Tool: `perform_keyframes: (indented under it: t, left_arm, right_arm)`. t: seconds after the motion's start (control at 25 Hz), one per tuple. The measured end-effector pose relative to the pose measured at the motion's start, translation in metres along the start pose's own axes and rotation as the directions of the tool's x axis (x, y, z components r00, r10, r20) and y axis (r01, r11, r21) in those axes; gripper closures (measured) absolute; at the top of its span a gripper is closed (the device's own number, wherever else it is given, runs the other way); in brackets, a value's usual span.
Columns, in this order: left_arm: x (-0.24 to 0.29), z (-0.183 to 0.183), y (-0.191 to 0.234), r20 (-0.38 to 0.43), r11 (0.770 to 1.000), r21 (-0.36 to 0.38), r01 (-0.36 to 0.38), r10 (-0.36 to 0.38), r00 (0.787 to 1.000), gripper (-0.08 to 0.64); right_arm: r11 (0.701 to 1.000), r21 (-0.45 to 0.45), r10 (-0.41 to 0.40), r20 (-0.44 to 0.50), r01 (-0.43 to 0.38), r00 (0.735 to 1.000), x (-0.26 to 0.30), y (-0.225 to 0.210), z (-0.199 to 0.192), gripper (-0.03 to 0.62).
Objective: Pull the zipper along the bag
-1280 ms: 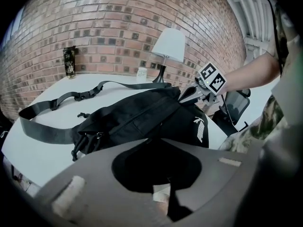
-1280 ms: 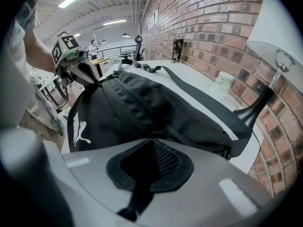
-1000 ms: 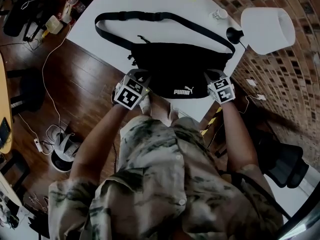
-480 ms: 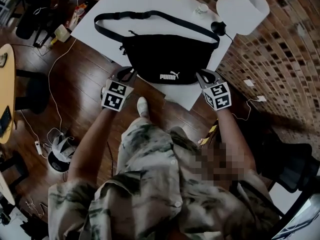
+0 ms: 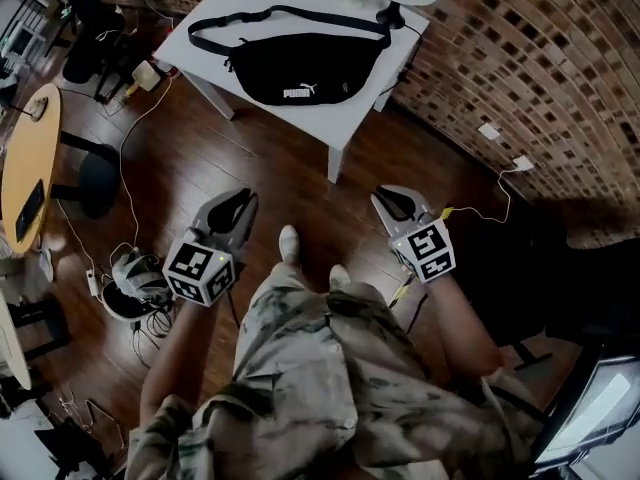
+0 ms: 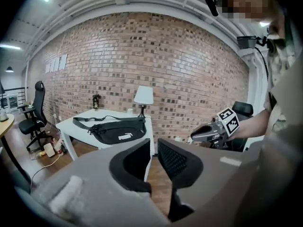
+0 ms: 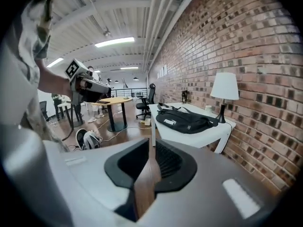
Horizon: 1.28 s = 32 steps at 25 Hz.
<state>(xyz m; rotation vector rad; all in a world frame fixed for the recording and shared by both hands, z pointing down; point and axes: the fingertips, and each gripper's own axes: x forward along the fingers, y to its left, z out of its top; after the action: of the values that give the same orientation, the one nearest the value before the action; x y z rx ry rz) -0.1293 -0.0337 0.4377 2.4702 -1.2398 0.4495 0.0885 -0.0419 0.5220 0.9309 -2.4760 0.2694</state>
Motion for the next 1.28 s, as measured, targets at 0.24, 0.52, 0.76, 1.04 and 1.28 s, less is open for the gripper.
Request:
perform_keyframes:
  t: [0.24,0.52,0.76,1.04,1.28]
  left_arm:
    - [-0.057,-0.023,-0.109,-0.005,0.988,0.087,0.124,-0.124,0.992,0.515]
    - [-0.149,-0.040,-0.160,0.068,0.965,0.113,0.236,-0.245,0.967,0.515]
    - [-0.261,-0.071,-0.156,0.092,0.953,0.107,0.284,-0.294,0.951,0.517]
    - [-0.323,-0.112,-0.175,0.076,0.942,0.067,0.328,-0.333,0.940,0.528]
    - [-0.333,-0.118,-0.202,0.094,0.935,0.071,0.348,-0.354,0.930,0.528]
  right_arm:
    - [1.000,-0.016,0.020,0.051,-0.019,0.999,-0.089,0.088,-0.005,0.546]
    - [0.998,-0.059,-0.013,0.132,0.021,0.991,-0.135,0.202,0.017,0.561]
    - [0.997,-0.054,-0.047,0.118,0.053,0.992,-0.146,0.311,0.025,0.561]
    - [0.993,-0.102,-0.042,0.109,0.054,0.993,-0.185,0.393,0.021,0.561]
    - [0.992,-0.109,-0.051,0.168,0.070,0.985,-0.217,0.412,0.026,0.560]
